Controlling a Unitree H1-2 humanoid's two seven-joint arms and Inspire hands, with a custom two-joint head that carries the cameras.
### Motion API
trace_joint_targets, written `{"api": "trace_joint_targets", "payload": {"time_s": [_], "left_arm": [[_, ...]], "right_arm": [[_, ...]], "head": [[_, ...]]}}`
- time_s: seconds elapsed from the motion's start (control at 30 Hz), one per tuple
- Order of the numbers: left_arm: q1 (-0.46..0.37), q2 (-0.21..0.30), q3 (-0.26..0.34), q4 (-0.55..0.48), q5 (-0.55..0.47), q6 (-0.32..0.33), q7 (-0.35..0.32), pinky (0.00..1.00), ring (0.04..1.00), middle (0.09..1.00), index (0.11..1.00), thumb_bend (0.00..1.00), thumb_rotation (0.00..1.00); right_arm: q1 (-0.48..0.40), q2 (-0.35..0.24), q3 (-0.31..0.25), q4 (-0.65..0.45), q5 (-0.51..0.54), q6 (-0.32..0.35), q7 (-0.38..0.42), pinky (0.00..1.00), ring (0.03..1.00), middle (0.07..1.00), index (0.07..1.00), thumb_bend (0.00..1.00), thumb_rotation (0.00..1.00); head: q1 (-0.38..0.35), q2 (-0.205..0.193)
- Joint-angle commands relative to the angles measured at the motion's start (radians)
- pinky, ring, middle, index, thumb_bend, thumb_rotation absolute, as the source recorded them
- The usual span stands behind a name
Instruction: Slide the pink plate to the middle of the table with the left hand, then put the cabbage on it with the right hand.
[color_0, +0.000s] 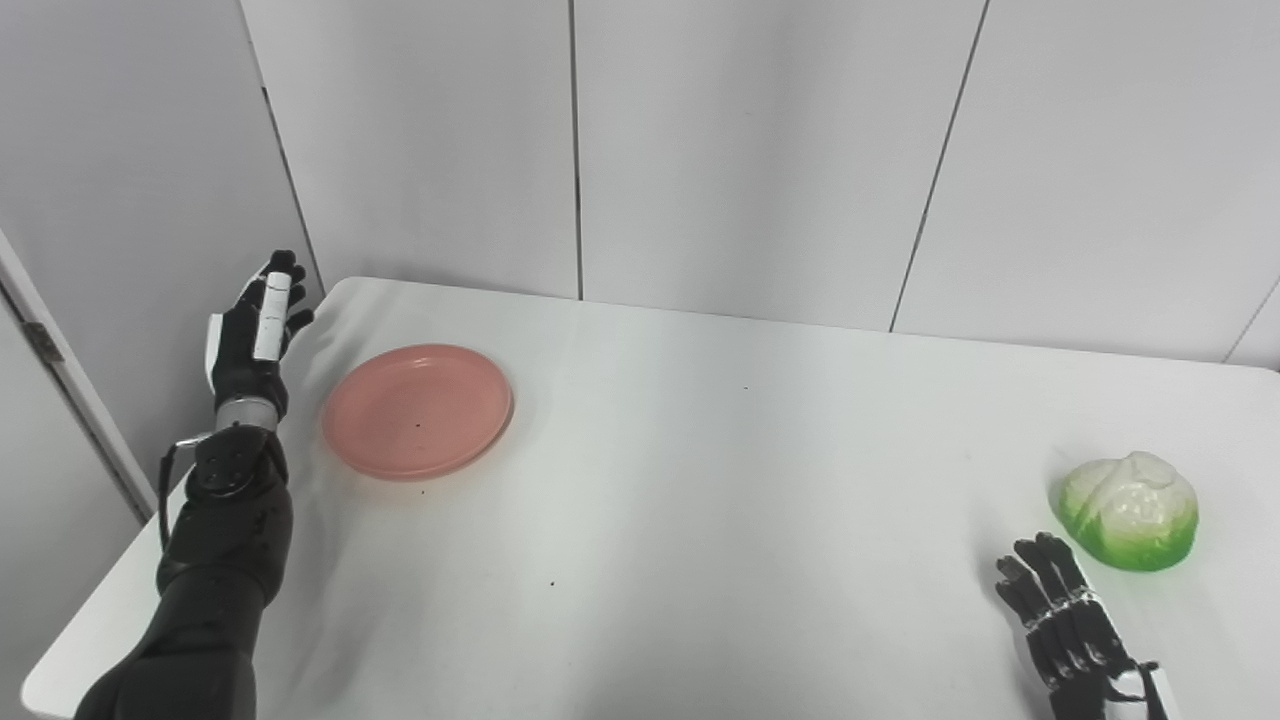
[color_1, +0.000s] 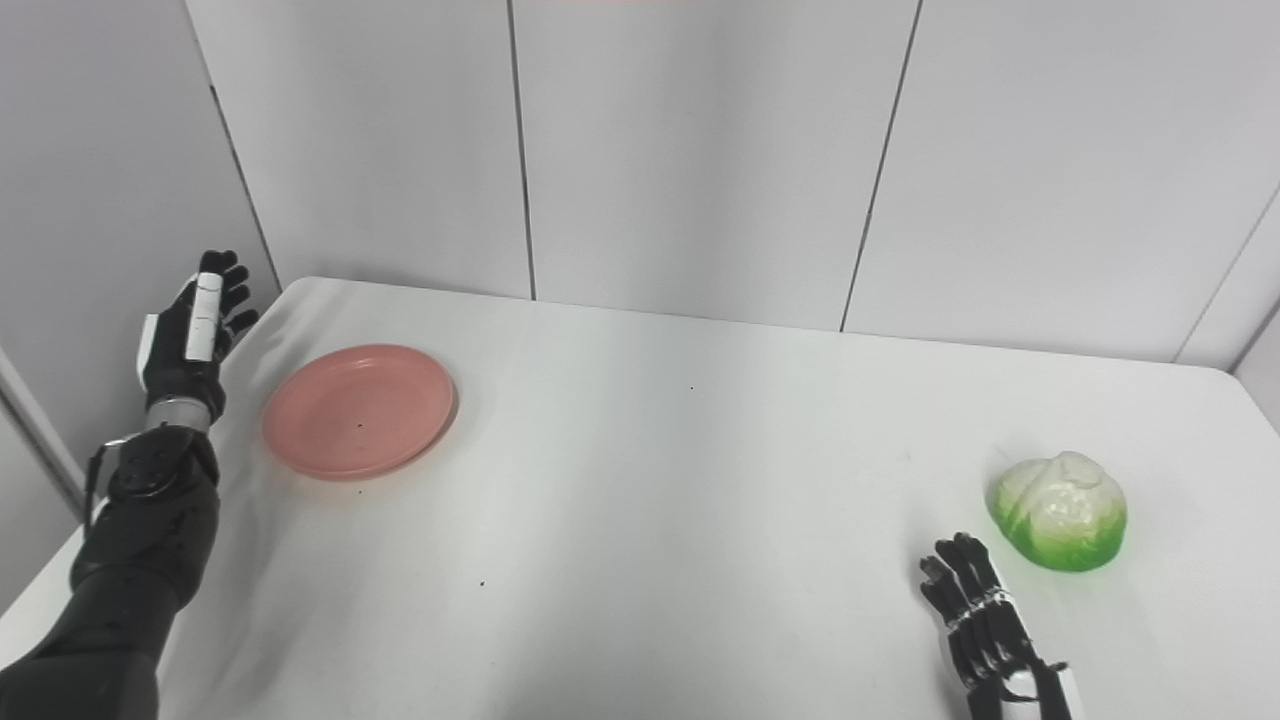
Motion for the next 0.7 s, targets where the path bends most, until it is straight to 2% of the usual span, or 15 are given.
{"api": "trace_joint_targets", "payload": {"time_s": [0.0,0.1,0.2,0.3,0.37,0.67], "left_arm": [[-0.072,0.042,-0.01,0.02,-0.006,-0.03,-0.019,0.79,0.889,0.877,0.834,0.93,0.88],[-0.078,0.037,-0.015,0.068,-0.015,-0.047,-0.041,0.82,0.878,0.873,0.826,0.97,0.87],[-0.078,0.026,-0.013,0.097,-0.03,-0.026,-0.061,0.84,0.866,0.877,0.829,0.95,0.85],[-0.071,0.014,-0.025,0.116,-0.031,-0.024,-0.069,0.8,0.871,0.887,0.838,0.92,0.84],[-0.067,0.006,-0.028,0.127,-0.038,-0.029,-0.085,0.8,0.881,0.889,0.834,0.94,0.82],[-0.048,-0.064,-0.051,0.104,-0.052,-0.048,-0.117,0.83,0.893,0.915,0.859,0.92,0.84]], "right_arm": [[0.024,-0.016,-0.003,0.035,-0.014,0.096,-0.025,0.94,0.907,0.927,0.927,0.94,0.97],[0.026,-0.015,-0.001,0.025,-0.018,0.104,-0.028,0.95,0.906,0.926,0.928,0.95,0.97],[0.029,-0.014,0.0,0.016,-0.022,0.109,-0.032,0.95,0.905,0.925,0.929,0.95,0.97],[0.032,-0.01,0.0,0.004,-0.026,0.116,-0.037,0.94,0.903,0.922,0.926,0.94,0.98],[0.033,-0.01,0.002,-0.001,-0.027,0.118,-0.04,0.94,0.901,0.922,0.925,0.94,0.98],[0.035,-0.012,0.009,-0.017,-0.033,0.135,-0.052,0.94,0.901,0.923,0.926,0.93,0.99]], "head": [[0.0,0.004],[-0.001,0.005],[-0.005,0.007],[-0.009,0.011],[-0.01,0.012],[-0.011,0.015]]}}
